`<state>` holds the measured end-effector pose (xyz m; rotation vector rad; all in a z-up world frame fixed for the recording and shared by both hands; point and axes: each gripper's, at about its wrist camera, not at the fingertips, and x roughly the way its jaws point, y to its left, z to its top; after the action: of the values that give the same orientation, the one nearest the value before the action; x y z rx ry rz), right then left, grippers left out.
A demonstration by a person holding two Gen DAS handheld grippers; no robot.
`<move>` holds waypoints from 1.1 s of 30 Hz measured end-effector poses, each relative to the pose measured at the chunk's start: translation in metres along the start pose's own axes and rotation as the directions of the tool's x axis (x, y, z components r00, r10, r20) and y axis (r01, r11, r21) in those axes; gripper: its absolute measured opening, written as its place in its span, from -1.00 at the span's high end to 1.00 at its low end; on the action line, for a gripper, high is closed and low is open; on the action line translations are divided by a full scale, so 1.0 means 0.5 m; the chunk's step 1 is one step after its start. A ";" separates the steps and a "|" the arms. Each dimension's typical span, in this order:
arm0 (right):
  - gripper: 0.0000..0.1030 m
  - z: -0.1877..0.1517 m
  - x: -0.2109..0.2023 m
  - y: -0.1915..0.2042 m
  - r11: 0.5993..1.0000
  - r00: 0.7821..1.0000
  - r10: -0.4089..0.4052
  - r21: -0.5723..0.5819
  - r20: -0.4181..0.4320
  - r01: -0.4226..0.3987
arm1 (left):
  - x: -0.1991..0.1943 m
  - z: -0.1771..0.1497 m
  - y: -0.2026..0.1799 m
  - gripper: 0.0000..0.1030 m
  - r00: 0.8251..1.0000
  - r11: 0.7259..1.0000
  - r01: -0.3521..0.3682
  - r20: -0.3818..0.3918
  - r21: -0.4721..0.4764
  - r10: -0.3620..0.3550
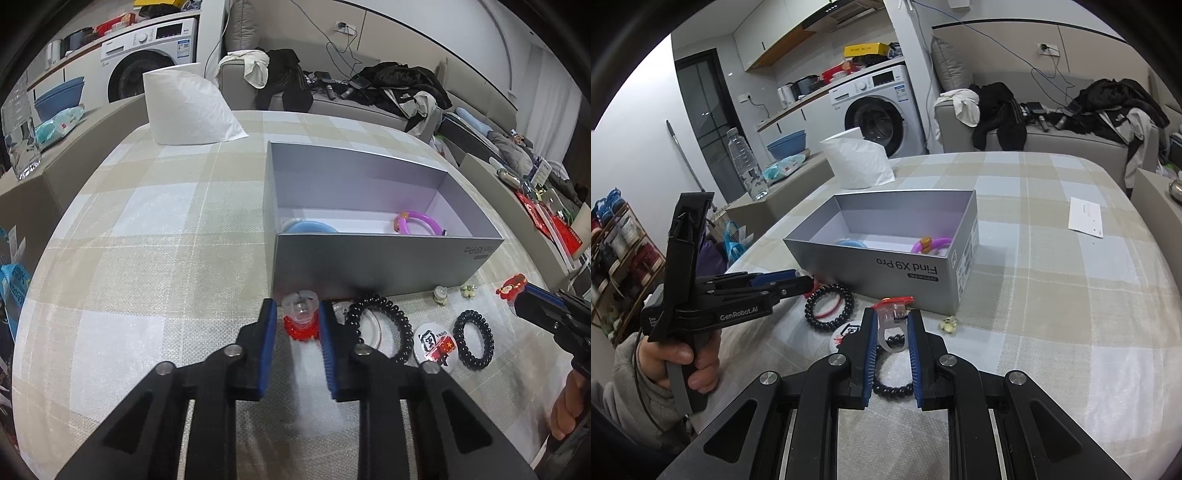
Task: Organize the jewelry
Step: 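Grasp the clear cup with red base with the left gripper, then lower the clear cup into the box with the left gripper while the right drops the red clip in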
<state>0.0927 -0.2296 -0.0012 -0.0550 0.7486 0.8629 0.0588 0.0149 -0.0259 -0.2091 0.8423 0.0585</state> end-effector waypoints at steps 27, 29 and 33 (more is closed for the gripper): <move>0.70 0.002 0.001 -0.021 0.998 0.998 -0.056 0.023 0.013 0.056 | -0.034 0.008 -0.017 0.72 0.997 0.998 0.038 0.063 0.047 -0.041; 0.70 0.004 -0.001 -0.024 0.998 0.998 -0.062 0.030 0.019 0.062 | -0.036 0.007 -0.019 0.72 0.997 0.998 0.039 0.064 0.050 -0.042; 0.70 0.007 -0.006 -0.029 0.997 0.997 -0.071 0.042 0.033 0.070 | -0.045 0.007 -0.026 0.72 0.996 0.998 0.040 0.078 0.058 -0.044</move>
<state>0.1035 -0.2401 -0.0001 -0.0302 0.7280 0.7797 0.0479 0.0037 -0.0048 -0.1701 0.7594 0.0037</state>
